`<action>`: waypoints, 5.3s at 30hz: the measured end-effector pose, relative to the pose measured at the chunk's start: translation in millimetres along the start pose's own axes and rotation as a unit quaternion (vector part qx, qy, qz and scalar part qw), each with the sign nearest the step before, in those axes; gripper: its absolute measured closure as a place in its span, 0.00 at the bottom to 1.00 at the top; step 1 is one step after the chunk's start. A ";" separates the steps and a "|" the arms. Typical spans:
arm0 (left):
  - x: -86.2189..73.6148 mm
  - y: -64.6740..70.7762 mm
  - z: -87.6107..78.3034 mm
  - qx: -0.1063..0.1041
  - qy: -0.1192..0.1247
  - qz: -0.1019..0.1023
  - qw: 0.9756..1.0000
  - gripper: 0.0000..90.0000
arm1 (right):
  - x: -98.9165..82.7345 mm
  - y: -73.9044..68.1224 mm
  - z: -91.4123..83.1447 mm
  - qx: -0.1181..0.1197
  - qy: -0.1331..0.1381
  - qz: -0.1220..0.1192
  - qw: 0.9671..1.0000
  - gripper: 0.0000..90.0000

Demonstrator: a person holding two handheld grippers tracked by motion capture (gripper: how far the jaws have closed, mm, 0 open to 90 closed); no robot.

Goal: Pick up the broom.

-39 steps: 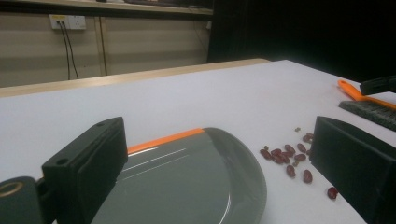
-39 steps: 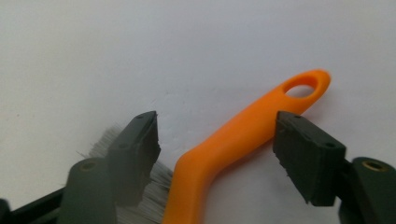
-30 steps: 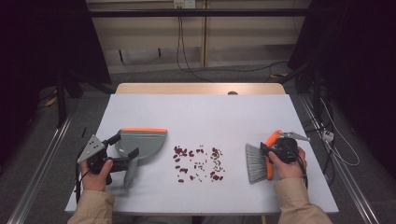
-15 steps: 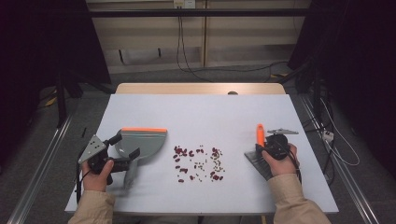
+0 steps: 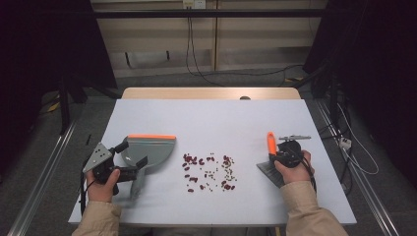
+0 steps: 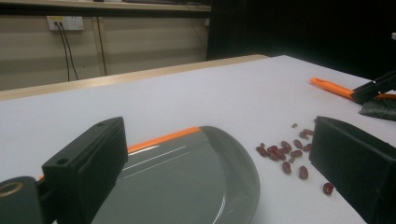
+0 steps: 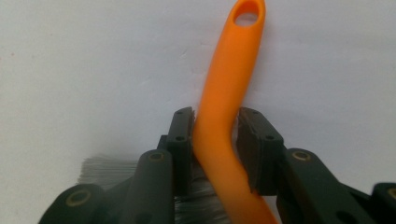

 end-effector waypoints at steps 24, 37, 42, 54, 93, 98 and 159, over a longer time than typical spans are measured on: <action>2.1 6.7 6.9 -0.006 -0.003 0.014 1.000 0.05 | -2.4 1.0 1.3 0.006 0.009 0.000 1.000 0.75; 2.2 8.3 6.4 -0.005 -0.005 0.021 1.000 0.05 | 7.1 4.3 -4.0 0.013 0.050 0.000 0.999 0.76; 2.5 7.7 3.1 0.001 -0.005 0.023 1.000 0.05 | 11.7 9.5 -14.6 0.022 0.102 0.021 0.994 0.77; 1.7 8.4 4.5 0.000 -0.006 0.019 1.000 0.05 | 15.1 12.6 -24.5 0.027 0.142 0.021 0.989 0.78; 0.9 6.4 7.3 -0.001 -0.013 0.016 1.000 0.05 | 26.3 -5.3 22.0 0.018 -0.001 -0.042 0.999 0.75; 1.7 7.1 6.6 -0.005 -0.009 0.011 1.000 0.05 | 24.7 -5.2 21.1 0.016 0.009 -0.045 0.999 0.75; 22.0 60.7 32.2 -0.068 -0.004 0.028 0.997 0.05 | 58.0 -29.6 -64.3 0.109 0.336 0.011 0.936 0.79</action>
Point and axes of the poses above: each handheld gripper's, and its own axes: z roughly forward along the jaws, x roughly out of its top, y roughly to its right, the point moved 2 cm from there along z, roughly forward along the jaws, and after that the axes turned 15 degrees about -z, right-handed, at the moved point
